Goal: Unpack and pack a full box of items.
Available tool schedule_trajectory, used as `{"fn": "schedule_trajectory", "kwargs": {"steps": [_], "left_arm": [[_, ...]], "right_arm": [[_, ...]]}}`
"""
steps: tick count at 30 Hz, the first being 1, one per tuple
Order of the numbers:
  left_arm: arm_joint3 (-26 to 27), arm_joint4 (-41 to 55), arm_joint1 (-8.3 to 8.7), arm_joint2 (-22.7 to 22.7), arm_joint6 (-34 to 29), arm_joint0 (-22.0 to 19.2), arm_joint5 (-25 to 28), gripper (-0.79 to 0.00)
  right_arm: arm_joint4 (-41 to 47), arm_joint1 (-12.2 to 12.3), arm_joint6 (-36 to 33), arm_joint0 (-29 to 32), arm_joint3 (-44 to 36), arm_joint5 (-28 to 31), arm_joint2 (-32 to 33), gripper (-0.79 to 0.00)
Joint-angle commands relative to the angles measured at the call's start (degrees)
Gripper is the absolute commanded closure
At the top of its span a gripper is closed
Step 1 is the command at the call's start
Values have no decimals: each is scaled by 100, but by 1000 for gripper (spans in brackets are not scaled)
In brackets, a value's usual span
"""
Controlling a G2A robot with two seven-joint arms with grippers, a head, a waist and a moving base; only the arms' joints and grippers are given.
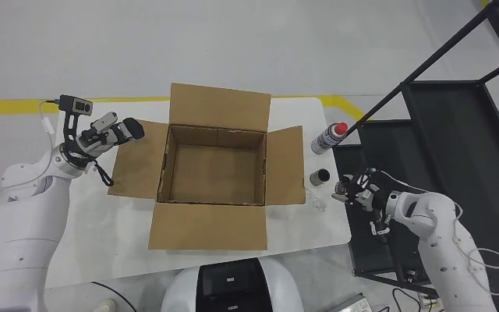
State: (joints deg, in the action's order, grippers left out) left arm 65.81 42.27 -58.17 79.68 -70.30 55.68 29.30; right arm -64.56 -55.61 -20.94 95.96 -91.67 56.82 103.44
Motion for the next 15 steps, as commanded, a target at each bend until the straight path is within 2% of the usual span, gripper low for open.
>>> {"fn": "schedule_trajectory", "kwargs": {"steps": [1,5,8,15], "left_arm": [[0,0,0,0,0,0,0,-785],[0,0,0,0,0,0,0,-785],[0,0,0,0,0,0,0,-785],[0,0,0,0,0,0,0,-785]], "right_arm": [[416,17,-92,251,-446,100,148,0],[1025,48,-248,698,-1258,118,303,0],[1158,51,-316,841,-1621,-45,254,0],[1284,38,-171,882,-1794,-317,94,0]]}}
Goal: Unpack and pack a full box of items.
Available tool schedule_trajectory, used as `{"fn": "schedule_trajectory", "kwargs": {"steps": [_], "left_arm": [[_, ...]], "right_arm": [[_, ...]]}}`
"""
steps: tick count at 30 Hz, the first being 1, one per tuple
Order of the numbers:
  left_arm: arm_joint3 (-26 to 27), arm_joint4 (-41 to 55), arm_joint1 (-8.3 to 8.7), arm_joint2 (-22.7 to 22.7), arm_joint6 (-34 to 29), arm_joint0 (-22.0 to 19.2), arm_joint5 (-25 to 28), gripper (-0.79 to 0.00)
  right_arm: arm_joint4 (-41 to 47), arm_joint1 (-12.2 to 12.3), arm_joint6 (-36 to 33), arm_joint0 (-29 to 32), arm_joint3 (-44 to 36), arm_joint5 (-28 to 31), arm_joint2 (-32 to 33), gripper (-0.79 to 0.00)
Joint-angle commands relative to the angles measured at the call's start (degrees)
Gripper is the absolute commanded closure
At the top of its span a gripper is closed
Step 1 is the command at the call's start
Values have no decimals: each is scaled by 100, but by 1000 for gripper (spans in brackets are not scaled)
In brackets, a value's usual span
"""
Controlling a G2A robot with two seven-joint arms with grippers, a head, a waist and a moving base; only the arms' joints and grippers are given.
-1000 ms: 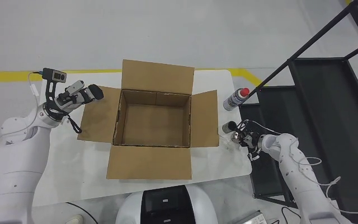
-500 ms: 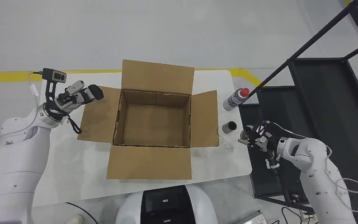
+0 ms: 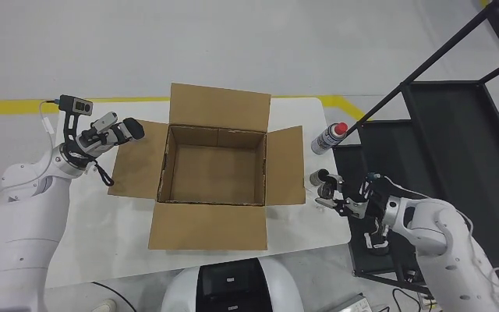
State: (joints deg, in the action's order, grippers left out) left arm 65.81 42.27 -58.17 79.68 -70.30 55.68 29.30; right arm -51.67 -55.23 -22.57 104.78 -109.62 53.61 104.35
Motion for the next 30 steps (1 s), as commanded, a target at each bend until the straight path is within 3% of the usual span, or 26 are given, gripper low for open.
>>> {"fn": "schedule_trajectory", "kwargs": {"steps": [1,13,19,24,30], "left_arm": [[0,0,0,0,0,0,0,-785],[0,0,0,0,0,0,0,-785],[0,0,0,0,0,0,0,-785],[0,0,0,0,0,0,0,-785],[0,0,0,0,0,0,0,-785]], "right_arm": [[-5,1,-8,0,2,4,2,0],[-5,-1,9,-7,2,-25,1,0],[-215,-6,174,-454,-691,-317,-296,0],[-522,10,-600,-1351,-929,-379,-1266,0],[-585,-123,-1660,-2789,-322,-876,-3023,0]]}}
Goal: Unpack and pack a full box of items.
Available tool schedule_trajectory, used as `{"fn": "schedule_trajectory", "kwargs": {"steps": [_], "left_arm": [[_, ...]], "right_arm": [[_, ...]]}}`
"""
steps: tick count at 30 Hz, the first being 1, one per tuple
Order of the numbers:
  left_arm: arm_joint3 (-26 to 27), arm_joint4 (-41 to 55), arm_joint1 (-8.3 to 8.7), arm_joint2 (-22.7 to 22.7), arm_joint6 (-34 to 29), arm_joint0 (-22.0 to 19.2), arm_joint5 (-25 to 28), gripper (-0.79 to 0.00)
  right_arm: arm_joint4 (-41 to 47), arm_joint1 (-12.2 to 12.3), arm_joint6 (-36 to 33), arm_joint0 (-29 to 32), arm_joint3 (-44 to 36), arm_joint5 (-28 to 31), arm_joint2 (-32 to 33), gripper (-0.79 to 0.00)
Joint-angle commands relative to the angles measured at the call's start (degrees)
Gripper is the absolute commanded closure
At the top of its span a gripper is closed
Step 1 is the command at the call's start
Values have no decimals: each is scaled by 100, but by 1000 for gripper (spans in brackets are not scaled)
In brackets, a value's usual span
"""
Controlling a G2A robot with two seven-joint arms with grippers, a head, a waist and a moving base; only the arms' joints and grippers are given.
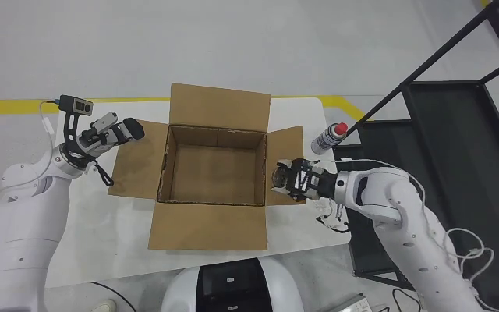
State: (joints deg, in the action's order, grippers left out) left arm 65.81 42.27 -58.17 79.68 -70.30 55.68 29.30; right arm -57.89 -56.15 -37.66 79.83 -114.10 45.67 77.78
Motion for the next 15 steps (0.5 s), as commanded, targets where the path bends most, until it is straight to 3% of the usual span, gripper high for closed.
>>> {"fn": "schedule_trajectory", "kwargs": {"steps": [1,10,15], "left_arm": [[0,0,0,0,0,0,0,-785],[0,0,0,0,0,0,0,-785],[0,0,0,0,0,0,0,-785]], "right_arm": [[47,-67,-283,-521,209,-148,-636,0],[-178,-409,-721,-1876,1023,-920,-2267,0],[-571,-585,-413,-2371,1482,-1296,-2752,0]]}}
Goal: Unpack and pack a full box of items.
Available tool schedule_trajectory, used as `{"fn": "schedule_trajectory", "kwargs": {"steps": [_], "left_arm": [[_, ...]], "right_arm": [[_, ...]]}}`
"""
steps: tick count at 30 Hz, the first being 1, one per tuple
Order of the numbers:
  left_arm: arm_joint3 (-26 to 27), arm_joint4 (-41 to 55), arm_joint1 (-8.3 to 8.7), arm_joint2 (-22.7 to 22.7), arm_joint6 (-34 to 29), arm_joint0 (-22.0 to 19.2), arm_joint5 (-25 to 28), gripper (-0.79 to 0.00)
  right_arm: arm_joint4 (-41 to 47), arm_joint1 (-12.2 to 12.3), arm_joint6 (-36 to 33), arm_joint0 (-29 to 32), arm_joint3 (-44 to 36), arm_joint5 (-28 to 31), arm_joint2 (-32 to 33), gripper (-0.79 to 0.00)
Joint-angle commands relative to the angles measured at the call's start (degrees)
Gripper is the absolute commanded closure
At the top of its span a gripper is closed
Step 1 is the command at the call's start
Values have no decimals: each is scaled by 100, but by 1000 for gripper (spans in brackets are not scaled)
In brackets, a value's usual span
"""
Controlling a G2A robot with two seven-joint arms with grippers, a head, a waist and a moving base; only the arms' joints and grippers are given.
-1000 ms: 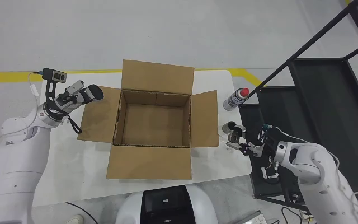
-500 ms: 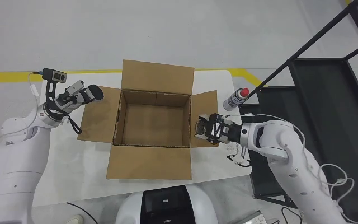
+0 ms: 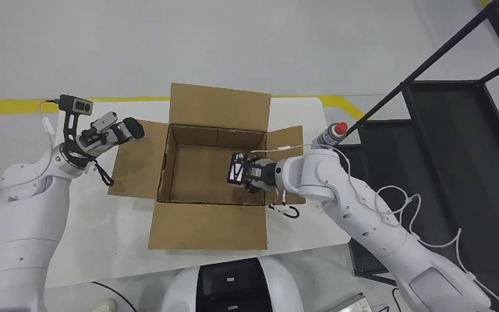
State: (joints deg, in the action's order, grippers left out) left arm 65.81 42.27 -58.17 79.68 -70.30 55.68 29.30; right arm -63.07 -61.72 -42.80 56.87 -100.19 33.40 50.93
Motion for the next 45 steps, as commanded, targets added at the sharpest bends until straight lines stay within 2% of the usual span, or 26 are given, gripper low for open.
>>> {"fn": "schedule_trajectory", "kwargs": {"steps": [1,13,17,20,28,35,42,43,44,45], "left_arm": [[0,0,0,0,0,0,0,-785],[0,0,0,0,0,0,0,-785],[0,0,0,0,0,0,0,-785],[0,0,0,0,0,0,0,-785],[0,0,0,0,0,0,0,-785],[0,0,0,0,0,0,0,-785],[0,0,0,0,0,0,0,-785],[0,0,0,0,0,0,0,-785],[0,0,0,0,0,0,0,-785],[0,0,0,0,0,0,0,-785]], "right_arm": [[-99,-43,152,-119,138,-95,-99,0],[-99,-43,152,-119,138,-95,-99,0],[-122,-120,454,-310,346,89,-299,0],[-211,-317,682,-811,923,141,-763,0],[-337,-1080,1296,-1915,2841,-194,-2033,0],[-198,-1616,1502,-2330,4241,-5,-2590,0],[-60,-2017,1627,-2540,5097,41,-2804,0],[-56,-2072,1654,-2562,5192,58,-2835,-80],[-53,-2125,1663,-2581,5299,84,-2866,-305],[-53,-2176,1672,-2600,5409,109,-2894,-416]]}}
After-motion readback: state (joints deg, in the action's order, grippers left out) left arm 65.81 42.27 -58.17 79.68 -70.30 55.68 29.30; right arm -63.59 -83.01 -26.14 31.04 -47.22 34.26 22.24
